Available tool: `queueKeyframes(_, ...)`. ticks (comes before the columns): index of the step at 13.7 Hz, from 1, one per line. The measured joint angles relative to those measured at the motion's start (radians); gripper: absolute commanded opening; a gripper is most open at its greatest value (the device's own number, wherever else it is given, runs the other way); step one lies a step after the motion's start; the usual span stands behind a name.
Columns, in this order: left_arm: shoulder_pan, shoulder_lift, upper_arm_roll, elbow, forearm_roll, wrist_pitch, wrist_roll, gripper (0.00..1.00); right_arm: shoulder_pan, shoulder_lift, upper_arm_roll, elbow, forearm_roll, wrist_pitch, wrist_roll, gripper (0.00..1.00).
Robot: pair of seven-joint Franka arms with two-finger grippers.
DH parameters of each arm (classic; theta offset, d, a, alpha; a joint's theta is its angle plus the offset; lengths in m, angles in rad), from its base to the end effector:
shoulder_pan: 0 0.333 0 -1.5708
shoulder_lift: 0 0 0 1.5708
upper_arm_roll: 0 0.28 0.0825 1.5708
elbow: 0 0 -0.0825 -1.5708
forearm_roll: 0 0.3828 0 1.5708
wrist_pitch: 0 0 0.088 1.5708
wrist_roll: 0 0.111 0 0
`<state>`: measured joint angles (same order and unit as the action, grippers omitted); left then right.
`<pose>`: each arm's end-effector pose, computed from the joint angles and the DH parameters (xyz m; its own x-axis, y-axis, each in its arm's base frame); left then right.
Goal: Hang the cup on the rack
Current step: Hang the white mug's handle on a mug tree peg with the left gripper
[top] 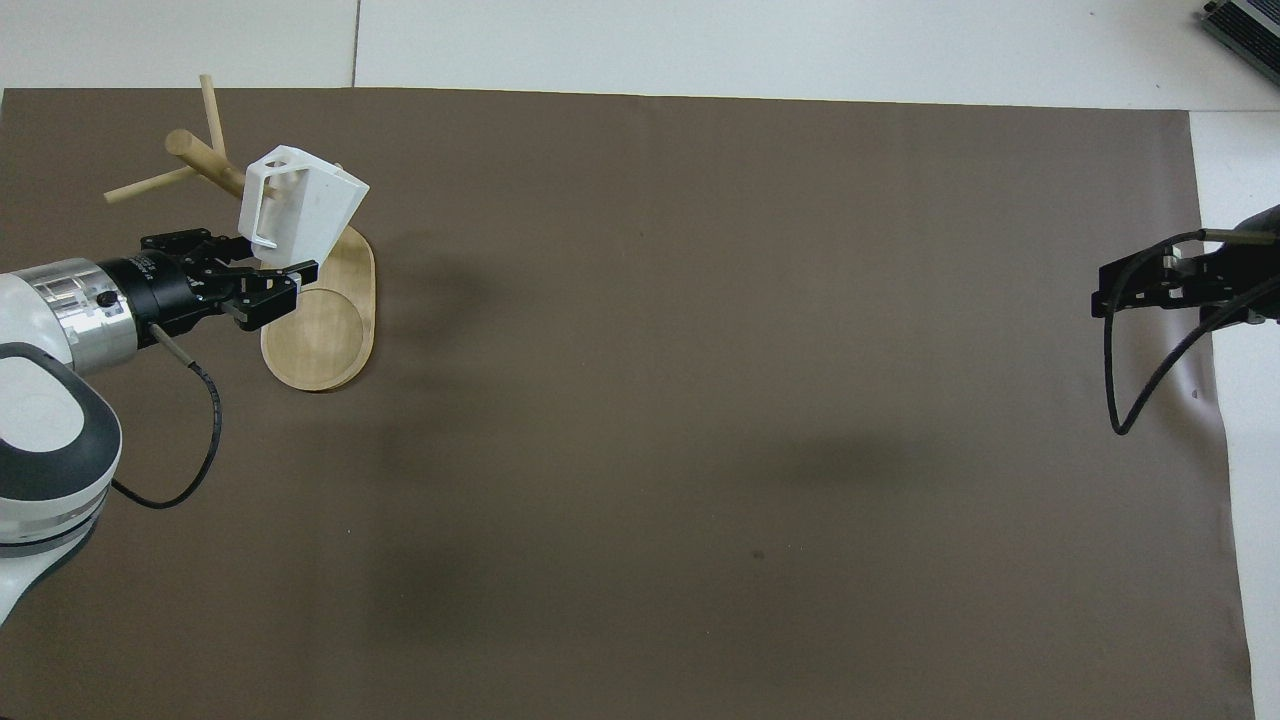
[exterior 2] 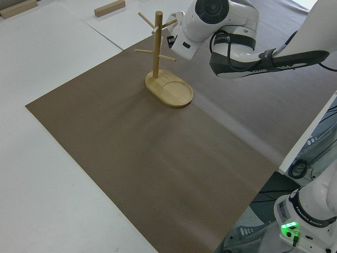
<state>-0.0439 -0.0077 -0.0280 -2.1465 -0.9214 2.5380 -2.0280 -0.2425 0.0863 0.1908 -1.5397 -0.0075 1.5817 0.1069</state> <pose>0.5687 -0.0334 0.4060 -0.6939 0.3039 -0.6528 0.5407 0.8186 -0.1936 0.5747 -0.0346 0.5522 0.9865 -0.1578 -0.0434 -0.1581 -0.9874 -0.0043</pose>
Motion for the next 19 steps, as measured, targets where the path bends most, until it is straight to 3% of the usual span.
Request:
queueKeyframes(8,0.0,0.009,0.002,0.0,-0.007,0.036,-0.069,0.0,0.0,0.0,-0.043,0.008,0.021,0.0,-0.039,1.0)
queueKeyframes(9,0.0,0.01,0.002,0.0,-0.007,0.038,-0.071,0.04,0.0,0.0,-0.043,0.011,0.021,0.0,-0.043,1.0)
queueKeyframes(10,0.0,0.01,0.002,0.0,-0.007,0.038,-0.072,0.99,0.0,0.0,-0.043,0.015,0.021,0.0,-0.044,1.0)
queueKeyframes(19,0.001,0.01,0.005,0.008,0.009,0.004,-0.091,1.0,0.001,-0.001,-0.04,0.021,0.021,0.0,-0.078,1.0)
